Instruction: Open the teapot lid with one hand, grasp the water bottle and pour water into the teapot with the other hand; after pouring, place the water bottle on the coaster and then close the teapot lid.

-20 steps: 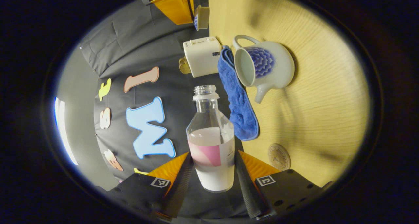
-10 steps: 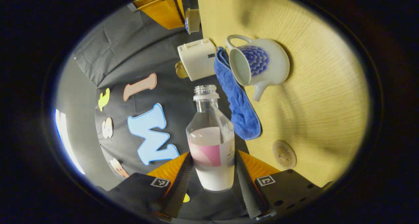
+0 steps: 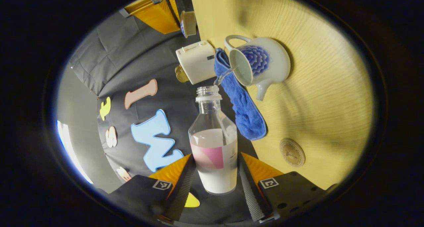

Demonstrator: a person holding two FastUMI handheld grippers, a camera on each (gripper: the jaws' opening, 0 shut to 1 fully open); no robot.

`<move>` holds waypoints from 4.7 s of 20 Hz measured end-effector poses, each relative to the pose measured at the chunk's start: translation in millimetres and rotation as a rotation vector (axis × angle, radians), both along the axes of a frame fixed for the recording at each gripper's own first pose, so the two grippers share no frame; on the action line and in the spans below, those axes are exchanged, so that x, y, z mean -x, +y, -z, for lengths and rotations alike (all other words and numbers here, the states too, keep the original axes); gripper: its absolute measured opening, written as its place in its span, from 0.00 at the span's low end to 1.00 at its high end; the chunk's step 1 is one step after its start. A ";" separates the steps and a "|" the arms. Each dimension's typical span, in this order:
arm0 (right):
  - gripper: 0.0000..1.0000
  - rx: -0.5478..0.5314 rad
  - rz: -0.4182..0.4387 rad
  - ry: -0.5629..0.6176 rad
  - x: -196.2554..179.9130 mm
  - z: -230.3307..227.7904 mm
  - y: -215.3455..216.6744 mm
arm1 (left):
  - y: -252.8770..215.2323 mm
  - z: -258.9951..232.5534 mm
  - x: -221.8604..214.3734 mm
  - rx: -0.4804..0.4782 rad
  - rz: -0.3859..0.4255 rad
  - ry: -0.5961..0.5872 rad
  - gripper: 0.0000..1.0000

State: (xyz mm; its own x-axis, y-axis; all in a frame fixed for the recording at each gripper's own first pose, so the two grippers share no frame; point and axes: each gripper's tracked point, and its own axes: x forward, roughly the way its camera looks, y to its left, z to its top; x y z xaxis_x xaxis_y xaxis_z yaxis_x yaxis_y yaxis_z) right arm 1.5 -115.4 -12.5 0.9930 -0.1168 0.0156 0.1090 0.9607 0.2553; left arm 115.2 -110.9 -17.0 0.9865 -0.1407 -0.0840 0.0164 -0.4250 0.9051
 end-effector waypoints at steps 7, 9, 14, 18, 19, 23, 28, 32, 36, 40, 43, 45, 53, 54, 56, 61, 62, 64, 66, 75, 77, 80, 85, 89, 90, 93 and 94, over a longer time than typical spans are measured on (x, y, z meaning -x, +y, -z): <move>0.12 -0.003 -0.006 0.001 0.3 -0.3 1.5 | 1.3 -4.4 -2.6 -0.046 0.001 -0.002 0.89; 0.12 -0.003 -0.004 0.000 0.2 -0.2 0.7 | 0.4 -5.2 -2.2 -0.059 0.003 -0.003 0.89; 0.12 -0.006 -0.008 -0.002 0.7 -0.4 1.2 | -3.5 -4.5 0.7 -0.081 0.009 -0.012 0.89; 0.12 -0.012 -0.011 -0.007 1.4 -2.0 1.5 | -4.3 -6.2 0.9 -0.109 0.011 -0.019 0.89; 0.12 -0.015 -0.012 -0.007 1.4 -2.2 1.5 | -3.6 -6.2 0.5 -0.114 0.011 -0.022 0.89; 0.12 -0.014 -0.018 0.000 1.3 -1.0 2.4 | -5.1 -20.1 -5.8 -0.138 0.013 -0.029 0.89; 0.12 -0.022 -0.017 -0.008 1.6 -2.5 1.4 | -5.3 -25.0 -7.7 -0.171 0.012 -0.036 0.89; 0.12 -0.025 -0.026 -0.008 2.4 -3.0 3.6 | -6.2 -30.2 -8.4 -0.191 0.015 -0.041 0.88; 0.12 -0.031 -0.033 -0.008 2.3 -2.7 4.7 | -8.2 -32.3 -9.0 -0.215 0.014 -0.045 0.89; 0.12 -0.036 -0.038 -0.011 3.0 -3.1 5.9 | -11.5 -38.3 -8.2 -0.242 0.017 -0.051 0.88; 0.12 -0.039 -0.041 -0.012 2.4 -4.0 6.3 | -15.4 -40.6 -10.8 -0.263 0.024 -0.055 0.88; 0.12 -0.042 -0.042 -0.012 2.9 -3.8 6.3 | -15.7 -40.9 -9.5 -0.276 0.030 -0.058 0.88; 0.12 -0.060 -0.056 -0.014 3.3 -3.9 8.3 | -30.0 -36.0 -14.5 -0.329 0.035 -0.044 0.89; 0.12 -0.061 -0.056 -0.014 4.0 -4.4 7.7 | -32.1 -34.8 -15.0 -0.335 0.036 -0.044 0.89; 0.12 -0.064 -0.057 -0.016 3.7 -4.4 7.5 | -34.3 -33.2 -15.3 -0.346 0.039 -0.044 0.88; 0.12 -0.074 -0.064 -0.012 3.6 -3.6 8.6 | -38.8 -33.0 -17.0 -0.364 0.040 -0.050 0.89; 0.12 -0.075 -0.065 -0.011 3.8 -4.0 8.4 | -37.8 -31.6 -16.6 -0.367 0.039 -0.051 0.89; 0.12 -0.074 -0.063 -0.010 4.1 -3.2 8.2 | -36.8 -31.3 -16.1 -0.373 0.040 -0.053 0.88; 0.12 -0.076 -0.060 -0.011 4.4 -4.1 7.4 | -37.4 -30.4 -15.8 -0.379 0.044 -0.056 0.88; 0.12 -0.069 -0.053 -0.004 2.8 -1.4 6.7 | -47.9 -25.9 -8.3 -0.389 0.072 -0.057 0.88; 0.12 -0.070 -0.055 0.001 2.9 -1.0 7.3 | -48.3 -22.8 -10.2 -0.348 0.056 -0.031 0.89; 0.12 -0.066 -0.056 0.004 2.4 -0.8 7.9 | -40.6 -13.0 -15.0 -0.242 0.012 0.037 0.89; 0.12 -0.059 -0.057 0.000 2.8 -1.8 8.4 | -32.4 -4.7 -19.1 -0.052 -0.004 0.077 0.89; 0.12 -0.046 -0.060 0.000 2.3 -1.2 10.8 | -24.8 4.2 -18.9 0.132 -0.011 0.104 0.89; 0.12 -0.042 -0.058 -0.002 2.5 -2.1 10.9 | -21.2 6.5 -18.5 0.181 -0.016 0.112 0.89; 0.12 -0.024 -0.058 -0.004 2.4 -2.9 12.7 | -12.9 8.8 -21.5 0.330 -0.037 0.127 0.89; 0.12 -0.020 -0.058 -0.005 1.9 -2.8 12.7 | -5.9 9.0 -21.5 0.386 -0.052 0.132 0.89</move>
